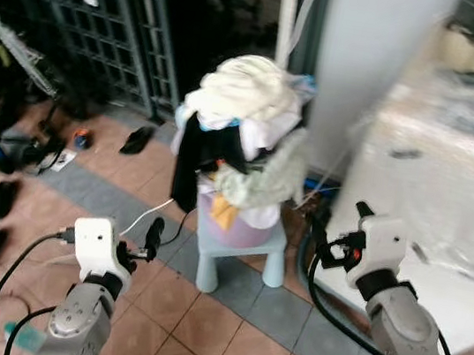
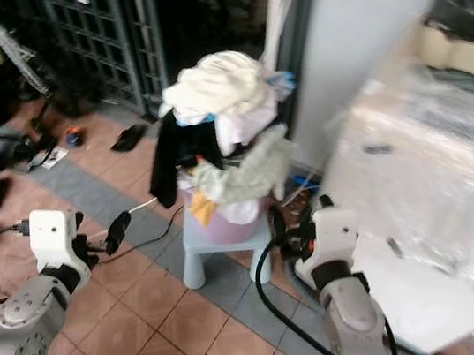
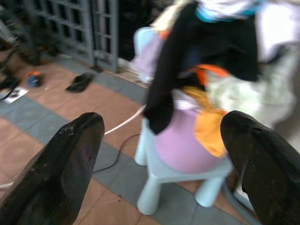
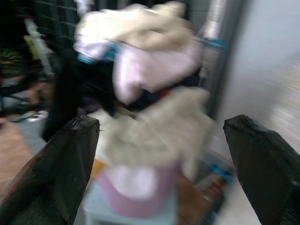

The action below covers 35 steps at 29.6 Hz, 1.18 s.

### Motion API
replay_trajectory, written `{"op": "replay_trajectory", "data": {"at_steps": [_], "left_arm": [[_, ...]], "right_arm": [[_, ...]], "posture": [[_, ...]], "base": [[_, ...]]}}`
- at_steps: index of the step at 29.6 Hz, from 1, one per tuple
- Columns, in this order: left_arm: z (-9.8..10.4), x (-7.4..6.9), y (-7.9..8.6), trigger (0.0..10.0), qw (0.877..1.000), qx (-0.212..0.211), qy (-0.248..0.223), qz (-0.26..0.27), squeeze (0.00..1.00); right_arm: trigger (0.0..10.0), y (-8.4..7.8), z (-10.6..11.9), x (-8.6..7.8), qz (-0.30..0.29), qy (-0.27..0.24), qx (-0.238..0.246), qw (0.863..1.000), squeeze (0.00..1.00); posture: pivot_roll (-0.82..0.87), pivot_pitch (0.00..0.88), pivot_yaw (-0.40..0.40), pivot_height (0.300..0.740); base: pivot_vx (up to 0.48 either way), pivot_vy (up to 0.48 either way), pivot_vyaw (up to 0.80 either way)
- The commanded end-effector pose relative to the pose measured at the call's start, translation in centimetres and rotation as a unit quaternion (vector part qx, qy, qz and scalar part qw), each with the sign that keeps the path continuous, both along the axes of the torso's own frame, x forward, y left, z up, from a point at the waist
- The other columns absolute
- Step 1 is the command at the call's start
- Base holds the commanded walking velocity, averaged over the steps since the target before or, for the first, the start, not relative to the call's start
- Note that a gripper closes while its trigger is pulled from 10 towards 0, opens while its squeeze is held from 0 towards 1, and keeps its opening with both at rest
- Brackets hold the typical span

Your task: Clothes washing

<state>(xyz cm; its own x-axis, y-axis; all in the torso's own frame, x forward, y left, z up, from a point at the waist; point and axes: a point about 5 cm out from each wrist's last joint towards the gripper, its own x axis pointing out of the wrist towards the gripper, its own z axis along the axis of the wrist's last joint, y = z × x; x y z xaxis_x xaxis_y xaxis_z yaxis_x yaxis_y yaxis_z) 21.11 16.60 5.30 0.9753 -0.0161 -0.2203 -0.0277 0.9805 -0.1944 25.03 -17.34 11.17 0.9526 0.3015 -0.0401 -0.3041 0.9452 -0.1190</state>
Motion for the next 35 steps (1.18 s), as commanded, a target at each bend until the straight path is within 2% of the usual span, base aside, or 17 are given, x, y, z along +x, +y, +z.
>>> {"op": "replay_trajectory", "data": {"at_steps": [1,6,11,15,18,21,24,27,28,29,32,35], "left_arm": [[0.3,-0.1,0.9,10.0,1.0,0.01,-0.003,0.015,0.0],[-0.1,-0.8,1.2,10.0,1.0,0.012,0.012,0.017,0.0],[0.0,-0.7,0.7,10.0,1.0,0.01,0.007,0.015,0.0],[-0.1,-0.6,0.5,10.0,1.0,0.006,0.006,0.016,0.0],[-0.1,-0.4,0.6,10.0,1.0,0.008,0.007,0.016,0.0],[0.0,-0.2,0.7,10.0,1.0,0.009,0.009,0.019,0.0],[-0.2,-0.4,0.9,10.0,1.0,0.014,0.015,0.017,0.0],[-0.4,-0.6,1.0,10.0,1.0,0.016,0.02,0.017,0.0],[-0.5,-0.9,0.4,10.0,1.0,0.014,0.025,0.009,0.0],[-0.6,-0.8,-0.1,10.0,1.0,0.007,0.023,0.0,0.0],[-0.5,-0.3,0.0,10.0,1.0,0.004,0.02,0.01,0.0],[0.0,0.3,0.0,10.0,1.0,0.01,0.004,0.007,0.0]], "right_arm": [[10.0,0.9,0.1,0.1,0.021,-0.004,0.005,1.0,0.0],[10.0,1.5,-0.1,0.0,0.025,-0.004,0.01,1.0,0.0],[10.0,1.4,0.1,0.4,0.015,-0.012,0.007,1.0,0.0],[10.0,1.1,0.1,1.4,-0.017,-0.021,-0.042,0.999,0.0],[10.0,1.2,0.5,1.7,-0.029,-0.018,0.008,0.999,0.0],[10.0,1.4,1.2,1.9,-0.037,-0.038,-0.007,0.999,0.0],[10.0,2.1,1.2,1.9,-0.024,-0.047,0.003,0.999,0.0],[10.0,2.1,1.2,1.8,-0.03,-0.052,0.001,0.998,0.0],[10.0,2.0,1.1,2.1,-0.037,-0.059,-0.001,0.998,0.0],[10.0,2.1,1.4,2.3,-0.027,-0.065,0.006,0.997,0.0],[10.0,2.2,1.9,2.6,-0.018,-0.071,0.004,0.997,0.0],[10.0,2.3,2.1,3.3,-0.017,-0.069,0.024,0.997,0.0]], "posture": [[-0.08,0.0,0.092,0.74],[-0.07,0.0,0.109,0.74],[-0.06,0.0,0.094,0.74],[-0.06,0.0,0.09,0.74],[-0.06,0.0,0.089,0.74],[-0.07,0.0,0.091,0.74],[-0.05,0.0,0.129,0.74],[-0.05,0.0,0.129,0.74],[-0.05,0.0,0.118,0.74],[-0.06,0.0,0.116,0.74],[-0.06,0.0,0.105,0.74],[-0.05,0.0,0.095,0.74]], "base": [[0.379,0.0,0.73],[0.38,0.0,0.69],[0.373,0.0,0.12],[0.373,0.0,0.0],[0.36,0.0,0.0],[0.112,0.0,0.0],[0.0,0.0,0.0],[0.0,0.0,0.0],[0.0,0.0,0.0],[0.0,0.0,0.0],[0.0,0.0,0.0],[0.0,0.0,0.0]]}}
